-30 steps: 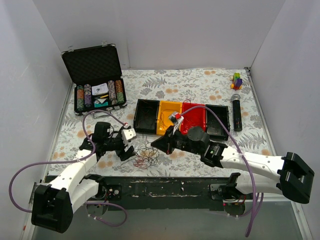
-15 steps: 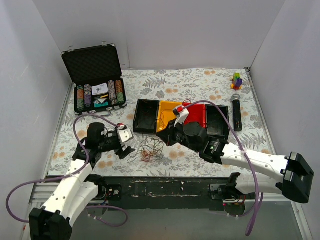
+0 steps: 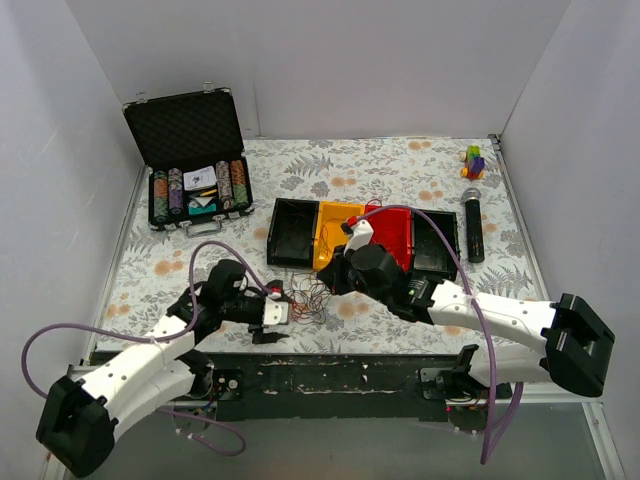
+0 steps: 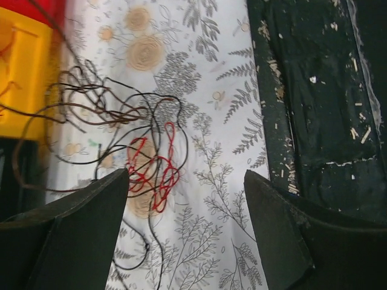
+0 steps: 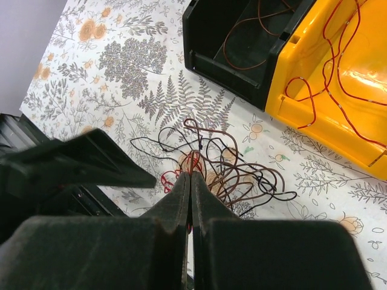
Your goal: Untangle the cables
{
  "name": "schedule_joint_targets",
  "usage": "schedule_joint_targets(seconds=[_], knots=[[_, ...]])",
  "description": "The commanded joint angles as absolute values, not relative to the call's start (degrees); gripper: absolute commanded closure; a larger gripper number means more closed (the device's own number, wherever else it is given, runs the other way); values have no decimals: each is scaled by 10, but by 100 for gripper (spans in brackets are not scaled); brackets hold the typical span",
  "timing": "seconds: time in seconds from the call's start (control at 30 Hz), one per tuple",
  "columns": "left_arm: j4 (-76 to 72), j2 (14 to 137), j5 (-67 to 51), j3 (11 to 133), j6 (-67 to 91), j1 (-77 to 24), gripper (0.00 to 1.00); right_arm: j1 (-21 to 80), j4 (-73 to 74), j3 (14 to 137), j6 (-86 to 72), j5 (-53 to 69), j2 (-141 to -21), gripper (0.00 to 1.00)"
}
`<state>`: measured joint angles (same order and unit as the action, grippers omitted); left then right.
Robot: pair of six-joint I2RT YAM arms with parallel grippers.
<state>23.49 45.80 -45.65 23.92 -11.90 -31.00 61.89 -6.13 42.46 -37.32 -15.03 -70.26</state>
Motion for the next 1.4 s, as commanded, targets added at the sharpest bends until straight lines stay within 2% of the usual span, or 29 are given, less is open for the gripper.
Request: schedule_joint_targets(seconds=[0.0,0.37,0.47,0.5,0.63,0.8,1.13,1.23,1.37], knots=[[139,496,-416,207,-158,-352,24,618,-74,459,-385,-164,-703,99],[-110,599,-363,163,-132,-386,27,618,-77,463,-377,-122,-676,99],[-113,611,-359,152,-150,-395,29,618,-74,466,-379,-114,-664,99],[-106,613,-359,149,-157,-396,32,618,-76,468,-378,-110,-662,99],[-89,617,-360,150,-157,-400,60,618,-76,489,-373,-90,-653,99],[-22,604,-342,177,-167,-401,80,612,-50,549,-331,-97,-640,99],[97,491,-293,178,-143,-400,92,522,47,713,-228,-129,-611,99],[122,460,-291,164,-146,-400,97,505,70,775,-198,-134,-613,99],[171,446,-288,169,-163,-400,100,497,83,848,-150,-162,-620,99]])
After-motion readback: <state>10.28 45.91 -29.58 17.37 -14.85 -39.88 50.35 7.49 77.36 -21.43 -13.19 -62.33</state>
